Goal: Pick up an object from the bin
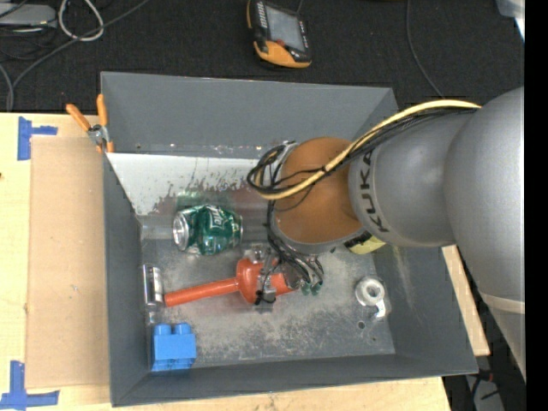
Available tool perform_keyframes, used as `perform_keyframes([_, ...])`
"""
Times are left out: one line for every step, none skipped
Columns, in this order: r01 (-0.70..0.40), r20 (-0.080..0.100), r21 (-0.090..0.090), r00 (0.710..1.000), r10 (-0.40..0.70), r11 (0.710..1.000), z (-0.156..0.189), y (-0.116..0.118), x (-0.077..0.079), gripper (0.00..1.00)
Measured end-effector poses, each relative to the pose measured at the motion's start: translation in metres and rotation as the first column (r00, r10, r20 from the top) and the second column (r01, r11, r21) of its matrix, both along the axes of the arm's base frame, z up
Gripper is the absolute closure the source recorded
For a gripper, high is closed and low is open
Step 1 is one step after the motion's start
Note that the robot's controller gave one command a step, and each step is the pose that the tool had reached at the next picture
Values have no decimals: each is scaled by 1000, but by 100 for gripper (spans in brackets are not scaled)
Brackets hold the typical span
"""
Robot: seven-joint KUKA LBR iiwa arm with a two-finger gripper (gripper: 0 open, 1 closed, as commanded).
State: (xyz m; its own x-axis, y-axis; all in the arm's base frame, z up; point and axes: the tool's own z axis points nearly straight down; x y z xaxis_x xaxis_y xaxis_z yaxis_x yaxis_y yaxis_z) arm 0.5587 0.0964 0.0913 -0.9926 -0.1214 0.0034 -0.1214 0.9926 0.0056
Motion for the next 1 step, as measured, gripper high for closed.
perform_keyframes([1, 0, 0, 1000, -1, 1000, 21, 0, 0, 100])
